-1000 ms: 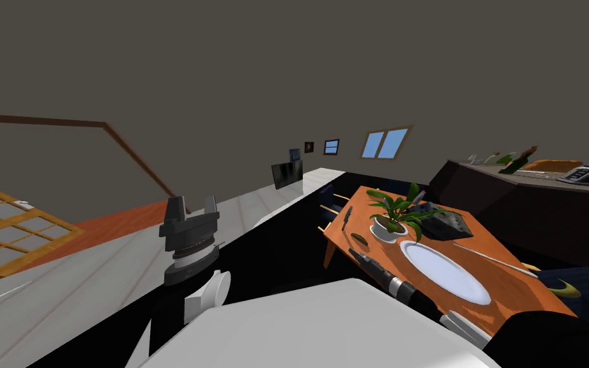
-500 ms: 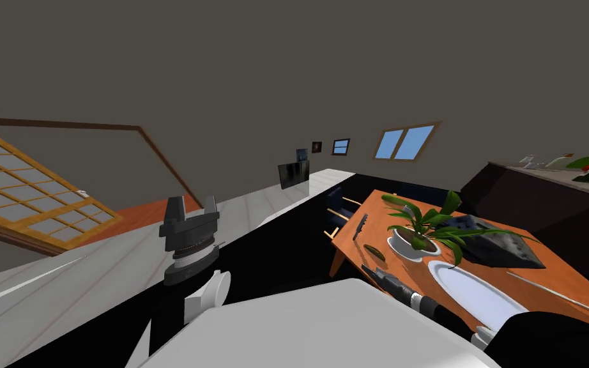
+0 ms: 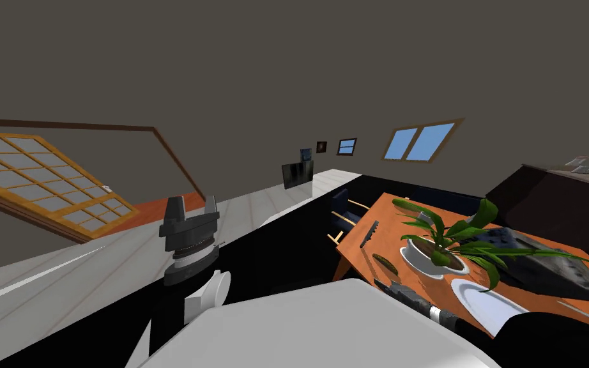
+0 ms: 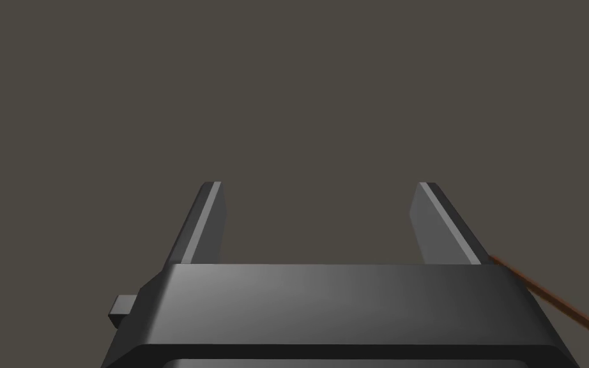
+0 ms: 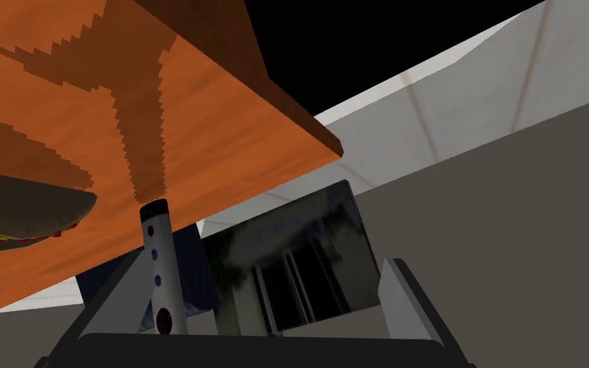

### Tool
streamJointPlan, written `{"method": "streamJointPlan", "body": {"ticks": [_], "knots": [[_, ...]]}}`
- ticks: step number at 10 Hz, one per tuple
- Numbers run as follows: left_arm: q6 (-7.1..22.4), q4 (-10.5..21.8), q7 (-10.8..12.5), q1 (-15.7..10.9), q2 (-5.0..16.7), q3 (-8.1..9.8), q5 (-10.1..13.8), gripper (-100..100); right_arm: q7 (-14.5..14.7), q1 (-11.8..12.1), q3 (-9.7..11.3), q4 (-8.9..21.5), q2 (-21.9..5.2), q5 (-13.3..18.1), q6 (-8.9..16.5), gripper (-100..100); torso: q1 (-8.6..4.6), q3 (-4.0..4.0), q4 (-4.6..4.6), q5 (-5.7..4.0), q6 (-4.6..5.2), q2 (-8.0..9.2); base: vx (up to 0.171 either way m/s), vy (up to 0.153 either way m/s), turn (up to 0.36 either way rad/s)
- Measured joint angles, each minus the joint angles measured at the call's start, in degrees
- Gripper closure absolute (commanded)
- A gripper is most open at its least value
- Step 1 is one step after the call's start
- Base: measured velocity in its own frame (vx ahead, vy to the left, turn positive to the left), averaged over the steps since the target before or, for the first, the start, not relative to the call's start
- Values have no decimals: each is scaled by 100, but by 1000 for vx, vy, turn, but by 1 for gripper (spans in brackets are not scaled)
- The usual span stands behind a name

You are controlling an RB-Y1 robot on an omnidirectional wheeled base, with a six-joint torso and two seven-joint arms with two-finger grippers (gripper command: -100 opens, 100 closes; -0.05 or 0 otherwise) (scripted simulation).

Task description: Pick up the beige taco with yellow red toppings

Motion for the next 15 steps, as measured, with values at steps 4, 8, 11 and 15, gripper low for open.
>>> {"method": "streamJointPlan", "body": {"ticks": [4,8,11,15], "knots": [[0,0,0,0,0,0,0,0,187,96,127,669,-362,544,-29,-100,-10,-5,-1,-2,-2,-9,113,-65,165],[0,0,0,0,1,0,0,0,287,100,377,1175,-669,1066,62,-100,-20,-7,-2,-5,-3,-11,91,-79,122],[0,0,0,0,0,0,0,0,402,161,493,1448,-771,1349,36,-100,-10,1,0,-3,0,1,76,-70,141],[0,0,0,0,0,0,0,0,617,115,814,1891,-812,1801,-9,-100,1,-2,0,-2,2,-2,75,-56,94]]}}
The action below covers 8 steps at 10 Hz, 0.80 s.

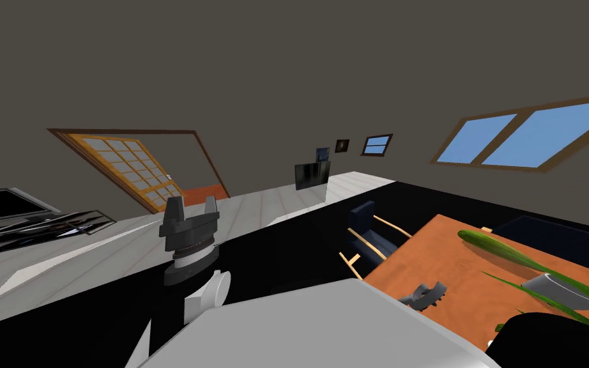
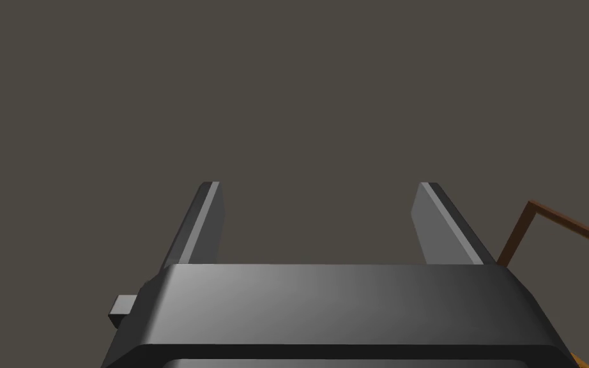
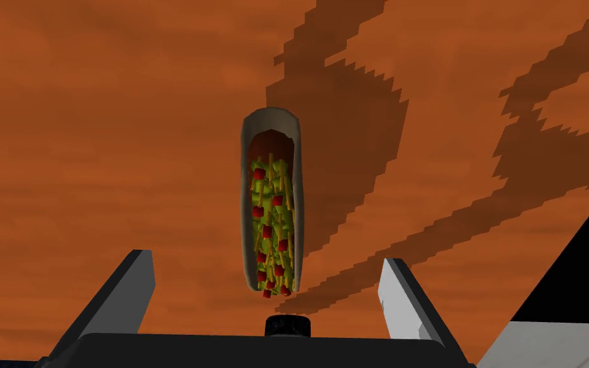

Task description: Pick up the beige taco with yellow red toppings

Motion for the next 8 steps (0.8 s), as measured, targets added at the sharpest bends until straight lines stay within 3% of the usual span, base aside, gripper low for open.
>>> {"method": "streamJointPlan", "body": {"ticks": [2,3,4,7,8], "knots": [[0,0,0,0,0,0,0,0,64,-4,183,86,31,183,56,-100,13,8,3,3,1,14,27,-12,48],[0,0,0,0,0,0,0,0,84,-4,190,97,35,192,51,0,18,12,5,4,2,22,0,0,0],[0,0,0,-1,-1,0,0,0,82,-4,189,96,34,191,51,-100,20,16,6,5,2,28,-5,-27,83],[0,0,0,-1,0,0,0,0,200,-218,347,345,352,188,181,-100,3,20,8,0,1,34,-6,-39,69],[0,0,0,-1,0,0,0,0,210,-223,351,352,362,187,190,100,12,19,8,3,3,33,0,0,0]]}}
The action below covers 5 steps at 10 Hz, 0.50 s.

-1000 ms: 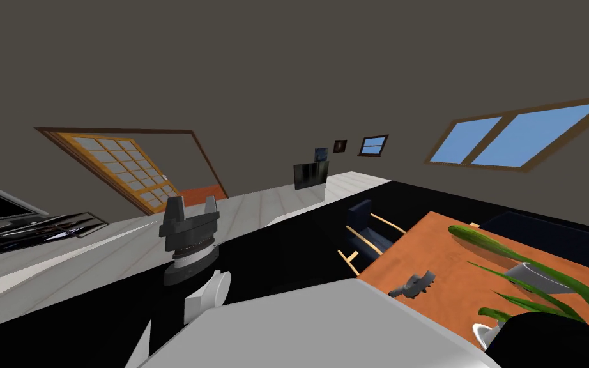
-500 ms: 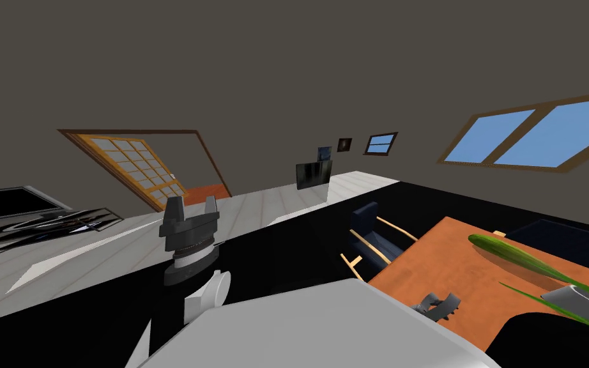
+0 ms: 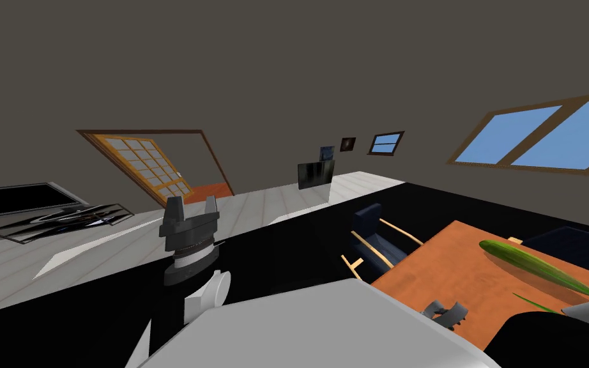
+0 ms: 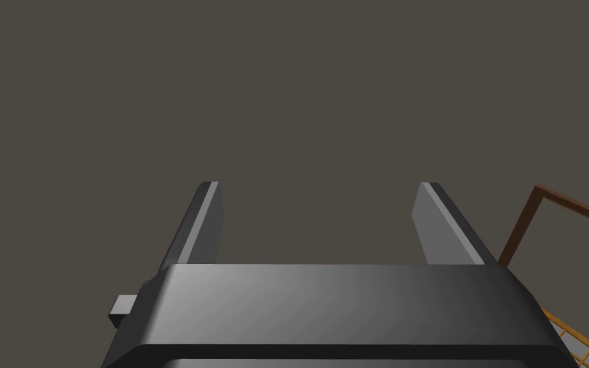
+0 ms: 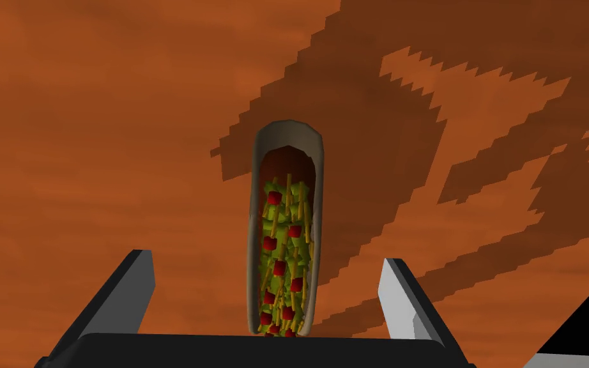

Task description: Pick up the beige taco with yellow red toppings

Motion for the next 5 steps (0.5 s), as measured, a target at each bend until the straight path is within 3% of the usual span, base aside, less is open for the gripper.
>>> {"method": "streamJointPlan", "body": {"ticks": [4,5], "knots": [[0,0,0,0,0,0,0,0,1,1,3,-5,0,1,-9,100,-1,-1,0,0,0,-2,0,0,0],[0,0,0,0,0,0,0,0,1,1,3,-5,0,1,-9,0,-1,-1,0,-1,0,-1,0,0,0]]}}
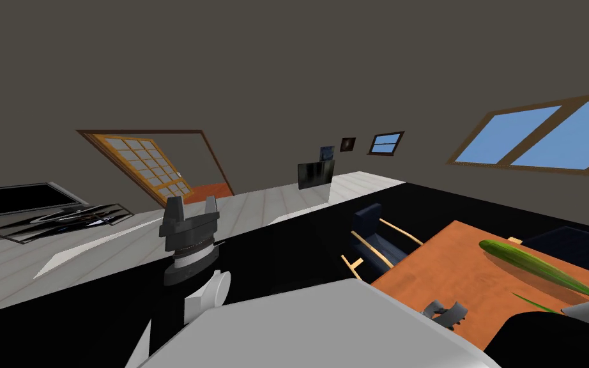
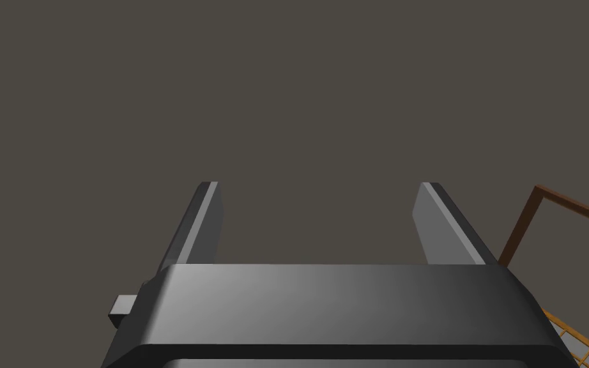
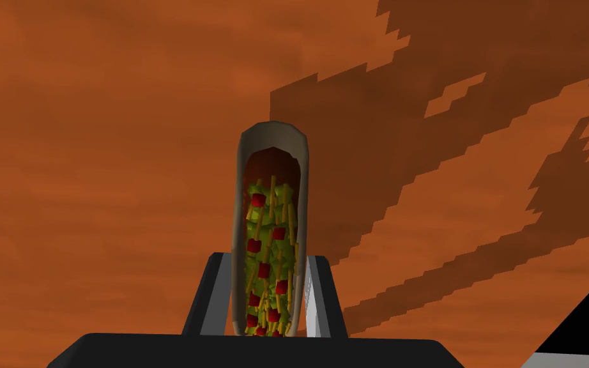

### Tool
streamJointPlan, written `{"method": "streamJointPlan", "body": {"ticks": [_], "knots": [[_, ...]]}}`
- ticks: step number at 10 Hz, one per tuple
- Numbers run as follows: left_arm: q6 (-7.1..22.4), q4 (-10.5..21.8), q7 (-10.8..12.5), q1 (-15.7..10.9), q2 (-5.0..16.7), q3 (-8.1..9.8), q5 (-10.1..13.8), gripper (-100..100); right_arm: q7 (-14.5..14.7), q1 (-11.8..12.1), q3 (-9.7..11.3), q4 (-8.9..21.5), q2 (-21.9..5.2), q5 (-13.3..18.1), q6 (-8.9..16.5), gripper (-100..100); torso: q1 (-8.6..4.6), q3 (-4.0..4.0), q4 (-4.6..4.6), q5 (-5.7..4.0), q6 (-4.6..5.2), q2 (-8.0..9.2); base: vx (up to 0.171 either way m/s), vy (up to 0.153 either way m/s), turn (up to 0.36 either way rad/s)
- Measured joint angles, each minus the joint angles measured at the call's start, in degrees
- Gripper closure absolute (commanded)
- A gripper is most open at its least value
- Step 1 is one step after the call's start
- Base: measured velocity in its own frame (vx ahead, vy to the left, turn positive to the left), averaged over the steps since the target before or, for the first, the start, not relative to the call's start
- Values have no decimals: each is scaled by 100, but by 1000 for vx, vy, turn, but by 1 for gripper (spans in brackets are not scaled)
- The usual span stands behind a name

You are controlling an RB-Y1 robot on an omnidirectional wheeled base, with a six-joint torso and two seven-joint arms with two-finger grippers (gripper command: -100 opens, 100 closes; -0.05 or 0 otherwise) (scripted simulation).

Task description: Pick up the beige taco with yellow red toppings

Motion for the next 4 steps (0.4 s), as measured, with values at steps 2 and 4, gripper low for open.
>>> {"method": "streamJointPlan", "body": {"ticks": [2,4], "knots": [[0,0,0,0,0,0,0,0,-25,39,-36,-53,-80,6,-26,100,10,-1,-2,4,6,0,8,37,-113],[0,0,0,0,0,0,0,0,-63,135,-101,-144,-188,4,-74,0,12,-1,0,3,3,-1,2,10,-12]]}}
